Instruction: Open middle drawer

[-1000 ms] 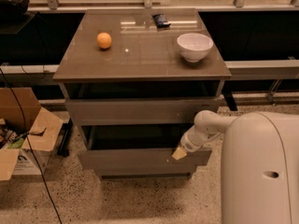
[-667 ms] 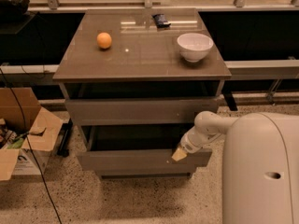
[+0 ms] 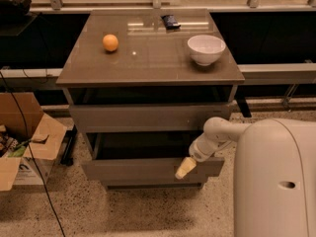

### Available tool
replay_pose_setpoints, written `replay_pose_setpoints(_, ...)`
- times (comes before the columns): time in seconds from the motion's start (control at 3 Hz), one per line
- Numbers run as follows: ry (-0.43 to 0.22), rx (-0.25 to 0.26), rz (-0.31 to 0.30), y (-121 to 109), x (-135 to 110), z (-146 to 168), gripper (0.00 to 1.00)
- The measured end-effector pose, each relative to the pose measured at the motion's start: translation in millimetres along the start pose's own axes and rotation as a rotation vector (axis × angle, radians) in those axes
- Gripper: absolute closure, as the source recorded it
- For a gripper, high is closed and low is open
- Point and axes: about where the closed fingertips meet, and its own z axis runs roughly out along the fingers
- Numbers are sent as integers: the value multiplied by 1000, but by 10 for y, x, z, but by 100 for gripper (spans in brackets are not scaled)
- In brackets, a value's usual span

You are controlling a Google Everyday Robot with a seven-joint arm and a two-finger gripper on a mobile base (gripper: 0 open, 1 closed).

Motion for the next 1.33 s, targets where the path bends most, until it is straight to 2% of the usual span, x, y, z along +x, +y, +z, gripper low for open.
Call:
replay_pose_setpoints(0.33, 40, -43, -82, 63, -39, 32, 0)
replay_pose_setpoints(0.67, 114, -146, -232, 202, 46, 61, 0)
replay_pose_setpoints(1.0, 162, -253, -364, 428, 240, -92, 18)
replay_pose_setpoints(1.33, 197, -330, -435, 631, 470, -219, 41)
